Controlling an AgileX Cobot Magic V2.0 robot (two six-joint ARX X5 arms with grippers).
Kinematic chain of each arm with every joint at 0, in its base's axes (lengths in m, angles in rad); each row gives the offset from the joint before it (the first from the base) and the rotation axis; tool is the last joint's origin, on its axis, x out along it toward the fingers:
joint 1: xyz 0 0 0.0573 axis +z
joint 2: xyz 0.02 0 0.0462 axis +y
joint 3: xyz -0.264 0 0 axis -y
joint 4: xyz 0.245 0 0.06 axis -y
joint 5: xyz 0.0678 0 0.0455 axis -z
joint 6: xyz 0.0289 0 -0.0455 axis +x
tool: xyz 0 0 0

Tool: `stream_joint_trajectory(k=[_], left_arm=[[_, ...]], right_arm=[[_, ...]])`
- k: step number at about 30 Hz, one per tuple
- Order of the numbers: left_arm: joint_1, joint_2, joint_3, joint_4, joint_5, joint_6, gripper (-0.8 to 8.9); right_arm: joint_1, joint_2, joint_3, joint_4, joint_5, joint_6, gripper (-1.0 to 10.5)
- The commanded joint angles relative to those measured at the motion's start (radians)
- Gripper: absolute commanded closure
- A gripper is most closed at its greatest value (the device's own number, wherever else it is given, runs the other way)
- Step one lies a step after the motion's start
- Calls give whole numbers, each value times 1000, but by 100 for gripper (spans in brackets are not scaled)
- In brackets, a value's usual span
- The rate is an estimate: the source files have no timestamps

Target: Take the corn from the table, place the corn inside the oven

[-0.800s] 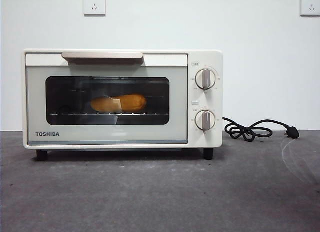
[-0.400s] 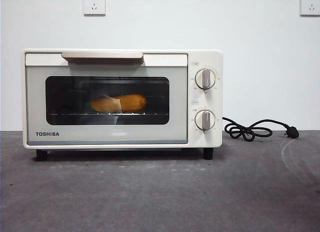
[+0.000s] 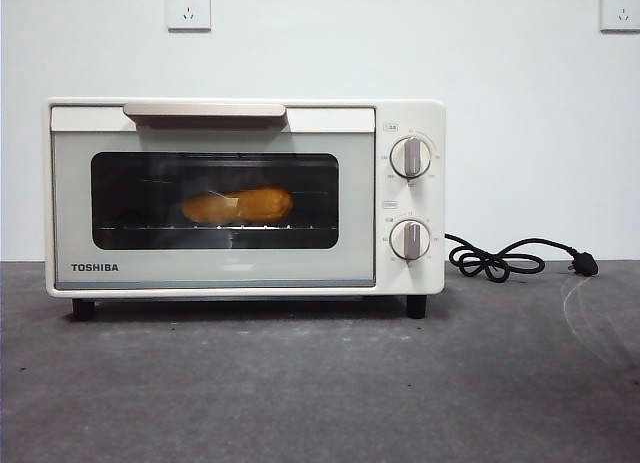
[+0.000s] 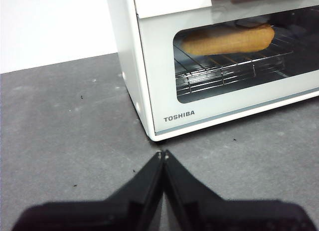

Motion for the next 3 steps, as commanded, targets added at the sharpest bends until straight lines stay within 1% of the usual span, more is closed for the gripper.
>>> stream_joint_trajectory(k=[1,3], left_arm=[[-2,0,-8,7,-3,-3,817],[-2,0,-8,7,-3,-3,817]], right_arm=[[1,-1,-8,6,4,-3,946],[1,-1,-8,7,4,-3,946]])
